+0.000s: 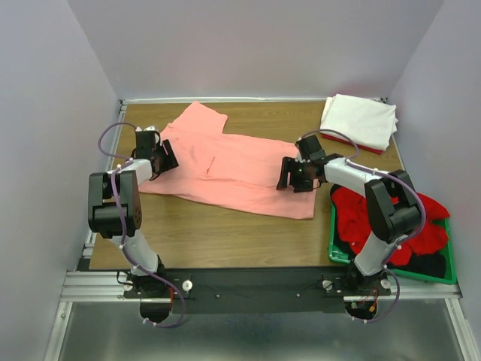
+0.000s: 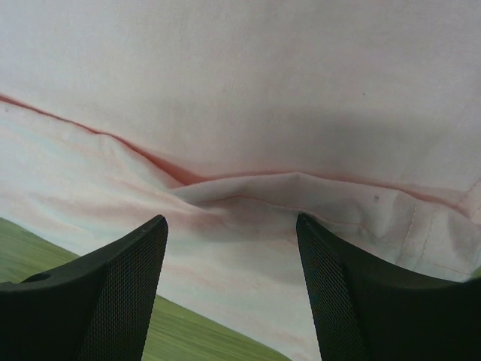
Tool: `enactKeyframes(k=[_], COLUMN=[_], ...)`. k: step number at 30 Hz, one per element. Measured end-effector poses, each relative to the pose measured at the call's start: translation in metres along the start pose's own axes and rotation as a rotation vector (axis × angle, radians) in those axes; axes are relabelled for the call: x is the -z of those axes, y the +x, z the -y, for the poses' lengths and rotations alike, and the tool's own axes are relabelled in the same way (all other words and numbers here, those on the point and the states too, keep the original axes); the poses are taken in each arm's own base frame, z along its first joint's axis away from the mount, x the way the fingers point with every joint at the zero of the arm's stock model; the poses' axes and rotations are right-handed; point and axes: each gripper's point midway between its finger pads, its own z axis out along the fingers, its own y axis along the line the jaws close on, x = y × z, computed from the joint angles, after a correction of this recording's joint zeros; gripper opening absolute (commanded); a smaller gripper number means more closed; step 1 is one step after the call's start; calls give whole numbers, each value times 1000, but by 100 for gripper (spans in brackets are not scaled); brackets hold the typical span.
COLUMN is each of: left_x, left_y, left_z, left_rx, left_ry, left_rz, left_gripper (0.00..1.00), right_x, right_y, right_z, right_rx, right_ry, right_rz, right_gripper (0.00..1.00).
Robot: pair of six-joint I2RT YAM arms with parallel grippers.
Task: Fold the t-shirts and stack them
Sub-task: Fold the tshirt
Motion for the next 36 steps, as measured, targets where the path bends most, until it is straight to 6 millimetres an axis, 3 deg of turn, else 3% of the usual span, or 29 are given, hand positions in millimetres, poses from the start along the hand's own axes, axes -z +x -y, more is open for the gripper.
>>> enactKeyframes(k=[12, 21, 24, 27, 30, 31, 36], left_x=[40, 79, 91, 99, 103, 103, 97], left_y=[42, 79, 82, 60, 26, 2, -63], left_z=[-12, -18, -18, -11, -2, 5, 25], left_rx=[148, 247, 254, 247, 223, 207, 137], left_ry=[-53, -109, -129, -115, -88, -70, -22], left_rz=[-22, -125, -155, -121, -61, -17, 90], left_gripper=[73, 73, 73, 73, 73, 73, 72], right_x=[5, 16, 20, 25, 31, 33, 40], right_y=[13, 36, 43, 44, 32, 22, -28], right_z=[0, 4, 8, 14, 19, 19, 17], right_rx=[-38, -50, -43, -33, -24, -20, -11], right_ry=[-18, -1, 17, 60, 116, 136, 204], right_rz=[-14, -110, -144, -158, -129, -101, 29], right_gripper=[77, 78, 79, 81, 82, 82, 82])
